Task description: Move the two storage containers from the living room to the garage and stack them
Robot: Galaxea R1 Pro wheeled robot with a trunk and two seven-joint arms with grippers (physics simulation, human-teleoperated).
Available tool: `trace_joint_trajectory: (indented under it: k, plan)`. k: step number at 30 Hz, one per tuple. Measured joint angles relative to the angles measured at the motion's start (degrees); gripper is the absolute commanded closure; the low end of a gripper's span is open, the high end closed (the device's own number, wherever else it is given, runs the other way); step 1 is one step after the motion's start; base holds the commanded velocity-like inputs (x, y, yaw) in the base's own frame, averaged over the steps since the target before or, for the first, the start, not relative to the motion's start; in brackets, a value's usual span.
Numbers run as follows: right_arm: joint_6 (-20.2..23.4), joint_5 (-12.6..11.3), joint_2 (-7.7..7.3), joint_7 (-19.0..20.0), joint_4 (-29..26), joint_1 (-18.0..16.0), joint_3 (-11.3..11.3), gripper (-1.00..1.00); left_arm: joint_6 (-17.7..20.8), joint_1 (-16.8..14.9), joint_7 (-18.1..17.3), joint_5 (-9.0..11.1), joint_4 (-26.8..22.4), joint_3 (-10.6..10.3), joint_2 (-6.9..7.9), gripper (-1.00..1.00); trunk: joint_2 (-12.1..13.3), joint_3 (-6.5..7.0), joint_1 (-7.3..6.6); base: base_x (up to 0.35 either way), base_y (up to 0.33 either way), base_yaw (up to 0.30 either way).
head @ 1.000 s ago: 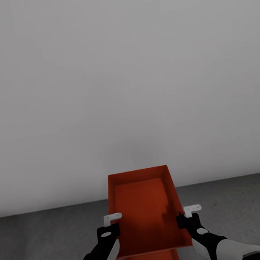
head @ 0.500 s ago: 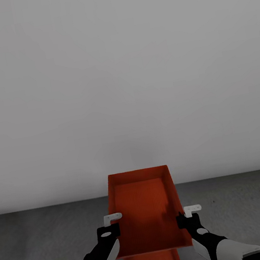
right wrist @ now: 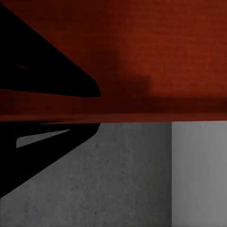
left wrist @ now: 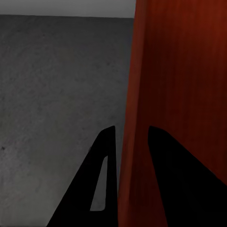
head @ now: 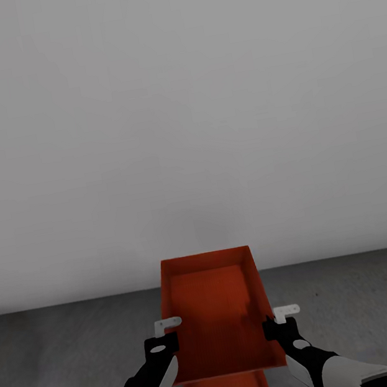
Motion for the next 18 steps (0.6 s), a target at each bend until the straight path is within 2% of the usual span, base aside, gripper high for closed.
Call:
trace_joint_trajectory:
  k: [18]
  plan:
    - [-0.05, -0.29, 0.04, -0.05, 0.01, 0.00, 0.22, 1.00, 0.01, -0.01, 0.05, 0.02, -0.04, -0.04, 0.02, 1.00, 0.00, -1.65, 0.00, 0.000, 0.000, 0.000]
